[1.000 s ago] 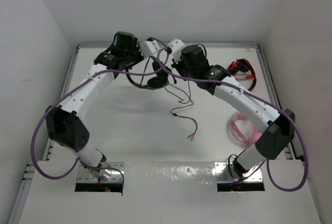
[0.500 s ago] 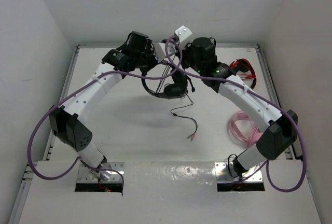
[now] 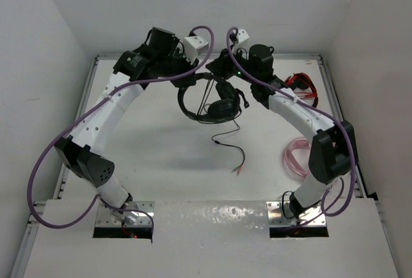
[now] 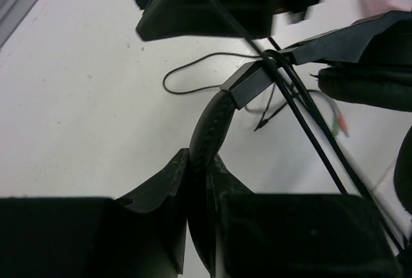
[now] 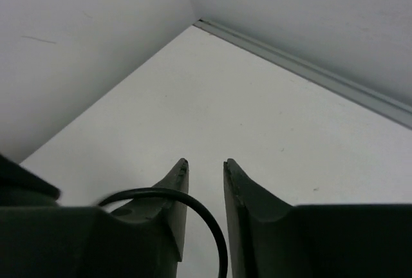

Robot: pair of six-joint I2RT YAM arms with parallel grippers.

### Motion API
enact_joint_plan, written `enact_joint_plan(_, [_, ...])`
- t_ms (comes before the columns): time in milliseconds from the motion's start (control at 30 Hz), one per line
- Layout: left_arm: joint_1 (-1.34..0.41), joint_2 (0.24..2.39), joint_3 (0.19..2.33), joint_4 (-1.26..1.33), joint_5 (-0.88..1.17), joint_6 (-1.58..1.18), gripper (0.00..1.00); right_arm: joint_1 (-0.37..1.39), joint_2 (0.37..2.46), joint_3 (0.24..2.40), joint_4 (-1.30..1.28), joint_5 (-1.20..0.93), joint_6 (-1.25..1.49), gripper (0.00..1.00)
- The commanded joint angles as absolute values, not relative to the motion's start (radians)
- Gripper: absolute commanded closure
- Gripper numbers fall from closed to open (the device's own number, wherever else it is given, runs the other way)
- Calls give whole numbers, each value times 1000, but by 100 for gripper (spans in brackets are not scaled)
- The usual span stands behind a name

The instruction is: Wrap the headphones

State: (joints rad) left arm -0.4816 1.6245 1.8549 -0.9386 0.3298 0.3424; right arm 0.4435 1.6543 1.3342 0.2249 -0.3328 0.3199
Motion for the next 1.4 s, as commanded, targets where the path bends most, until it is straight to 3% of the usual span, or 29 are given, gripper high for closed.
enact_joint_plan(0, [-471, 1618, 1979, -994, 436, 242, 100, 405, 1709, 1309, 454, -466, 452, 71])
enact_joint_plan(67, [-466, 1631, 2031, -1006, 405, 235, 100, 405, 1755, 1284, 573, -533, 537, 48])
enact_joint_plan(133, [-462, 1635, 2052, -1003, 399, 224, 100, 405, 1801, 1276, 685, -615, 630, 37])
enact_joint_plan(233, [-428, 1641, 2088, -1002, 403, 204, 100, 405, 1833, 1252, 732, -643, 669, 31])
enact_joint_plan(433, [-374, 1675, 2226, -957, 355, 184, 100, 405, 1862, 1215, 687, -617, 627, 30])
enact_joint_plan(567, [-368, 1744, 2383, -924, 318, 166, 100, 405, 1917, 1212, 704, -529, 612, 22])
enact_joint_plan(667, [-368, 1773, 2424, -891, 319, 147, 100, 408, 1974, 1256, 683, -451, 603, 17])
enact_joint_plan(900, [-339, 1839, 2500, -841, 318, 95, 100, 407, 2051, 1321, 666, -393, 548, 16])
enact_joint_plan(1067, [-313, 1865, 2519, -819, 319, 81, 100, 407, 2071, 1293, 667, -341, 517, 21])
enact_joint_plan(1167, [-301, 1878, 2533, -808, 314, 81, 100, 407, 2088, 1292, 629, -302, 489, 36])
enact_joint_plan(1233, [-293, 1885, 2540, -799, 308, 81, 100, 407, 2091, 1307, 582, -279, 476, 39])
enact_joint_plan(1333, [-284, 1894, 2548, -788, 298, 87, 100, 406, 2073, 1281, 560, -268, 431, 34])
enact_joint_plan(1367, [-281, 1896, 2548, -790, 295, 87, 100, 407, 2065, 1270, 561, -265, 420, 22])
